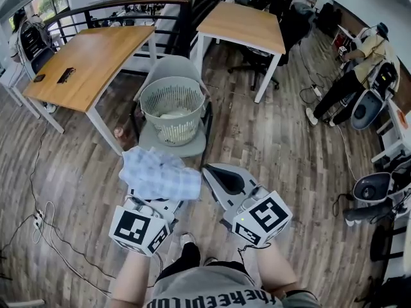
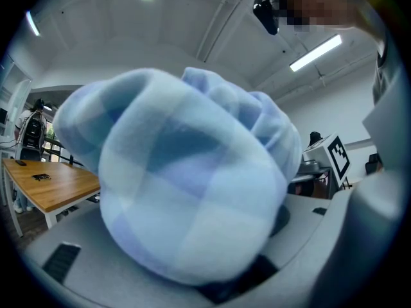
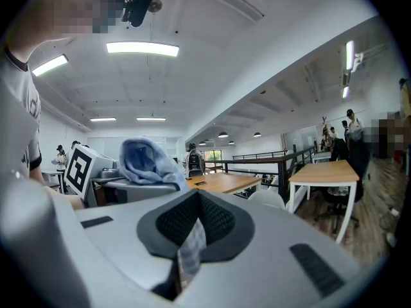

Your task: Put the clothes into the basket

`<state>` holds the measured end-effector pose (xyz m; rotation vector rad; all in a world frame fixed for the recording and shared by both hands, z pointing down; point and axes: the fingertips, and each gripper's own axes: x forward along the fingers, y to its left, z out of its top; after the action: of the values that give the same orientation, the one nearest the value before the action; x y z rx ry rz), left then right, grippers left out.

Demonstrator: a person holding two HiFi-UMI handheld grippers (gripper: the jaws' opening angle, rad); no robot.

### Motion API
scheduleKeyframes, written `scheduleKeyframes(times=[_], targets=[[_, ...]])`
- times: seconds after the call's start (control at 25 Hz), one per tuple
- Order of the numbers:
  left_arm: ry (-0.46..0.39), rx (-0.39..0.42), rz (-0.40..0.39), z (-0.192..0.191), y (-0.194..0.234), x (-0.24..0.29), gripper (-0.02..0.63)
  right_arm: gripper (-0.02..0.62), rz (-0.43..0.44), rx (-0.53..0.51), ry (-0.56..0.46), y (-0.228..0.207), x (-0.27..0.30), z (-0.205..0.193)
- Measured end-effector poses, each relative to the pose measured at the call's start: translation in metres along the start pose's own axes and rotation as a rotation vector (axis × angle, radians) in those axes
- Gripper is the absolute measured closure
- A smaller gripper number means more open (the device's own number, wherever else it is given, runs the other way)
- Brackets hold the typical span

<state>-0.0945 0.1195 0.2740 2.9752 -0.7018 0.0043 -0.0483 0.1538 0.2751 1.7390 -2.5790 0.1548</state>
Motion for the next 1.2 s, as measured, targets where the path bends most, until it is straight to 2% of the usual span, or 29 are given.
scheduleKeyframes(times=[0.56,1.2], targets=[[0.0,-0.02,-0.039,-0.005,0.026,0.009,0.293,0.586,-0.052,0.003,0.007,-0.006,0.022,-0.002],[0.012,-0.028,0.052,-0.002,0.051,0.054,0.293,0.586,0.037,0.0,0.022,-0.054,0.056,0.005]])
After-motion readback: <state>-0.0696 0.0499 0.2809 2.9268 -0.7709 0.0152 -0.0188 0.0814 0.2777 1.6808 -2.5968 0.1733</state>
